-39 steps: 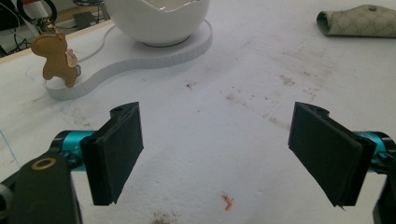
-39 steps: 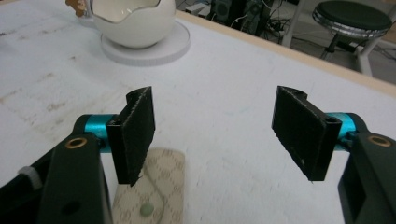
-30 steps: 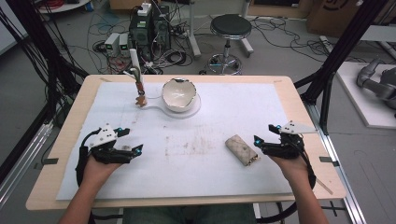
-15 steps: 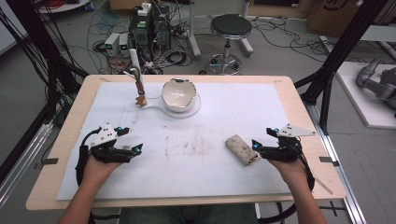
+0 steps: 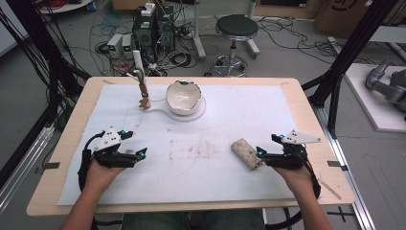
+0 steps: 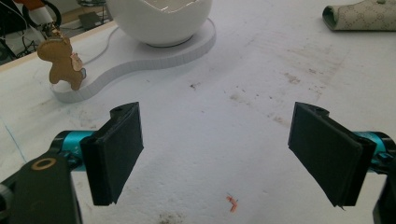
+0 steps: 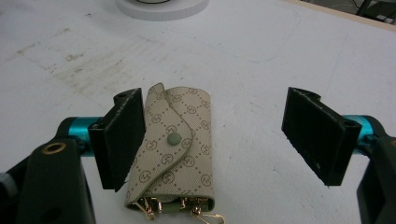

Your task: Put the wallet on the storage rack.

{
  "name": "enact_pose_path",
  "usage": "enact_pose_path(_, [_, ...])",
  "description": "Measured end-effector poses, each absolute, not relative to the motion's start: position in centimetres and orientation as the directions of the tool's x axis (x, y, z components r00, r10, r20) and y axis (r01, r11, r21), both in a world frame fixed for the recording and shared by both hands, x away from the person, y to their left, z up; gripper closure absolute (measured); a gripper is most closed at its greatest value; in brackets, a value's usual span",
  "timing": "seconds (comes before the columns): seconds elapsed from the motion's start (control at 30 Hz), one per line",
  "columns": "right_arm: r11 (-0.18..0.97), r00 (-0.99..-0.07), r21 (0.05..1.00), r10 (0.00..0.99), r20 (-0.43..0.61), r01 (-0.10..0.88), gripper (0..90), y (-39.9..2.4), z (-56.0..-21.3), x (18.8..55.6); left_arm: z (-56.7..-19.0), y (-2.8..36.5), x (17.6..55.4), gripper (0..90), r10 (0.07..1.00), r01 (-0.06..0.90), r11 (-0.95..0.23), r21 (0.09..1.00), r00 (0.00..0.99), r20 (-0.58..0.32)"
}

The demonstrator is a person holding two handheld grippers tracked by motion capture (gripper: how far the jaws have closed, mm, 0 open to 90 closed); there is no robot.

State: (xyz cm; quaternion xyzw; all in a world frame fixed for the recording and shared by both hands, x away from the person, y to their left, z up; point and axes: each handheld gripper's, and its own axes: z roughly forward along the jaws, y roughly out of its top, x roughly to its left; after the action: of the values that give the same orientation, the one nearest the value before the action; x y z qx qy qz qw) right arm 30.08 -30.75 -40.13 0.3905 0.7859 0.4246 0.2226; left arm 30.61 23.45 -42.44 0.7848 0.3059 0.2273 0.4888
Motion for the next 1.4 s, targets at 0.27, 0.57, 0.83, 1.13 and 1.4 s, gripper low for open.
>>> enact_pose_path(0.27, [0.358,-0.611,0.818,0.792,-0.011,0.45,21.8,-29.9,-41.2,29.9,-42.5,23.5,30.6,17.8,0.7,0.258,-0.337,0.905,0.712,0.058])
enact_pose_path(0.57, [0.43,-0.651,0.774,0.758,-0.03,0.465,21.8,-28.6,-42.9,30.0,-42.6,23.4,30.6,17.8,0.698,0.26,-0.339,0.904,0.713,0.057])
enact_pose_path(0.83, [0.452,-0.647,0.734,0.762,-0.023,0.507,21.0,-28.5,-43.7,30.4,-42.7,23.4,30.6,17.8,0.696,0.266,-0.341,0.902,0.716,0.052])
enact_pose_path(1.13, [0.514,-0.666,0.669,0.745,-0.037,0.537,20.8,-28.0,-45.2,30.6,-42.7,23.3,30.5,17.8,0.695,0.266,-0.343,0.901,0.717,0.053])
enact_pose_path(1.4, [0.497,-0.667,0.676,0.745,-0.012,0.544,23.9,-28.3,-45.3,30.6,-42.7,23.4,30.4,17.8,0.694,0.267,-0.345,0.9,0.718,0.053])
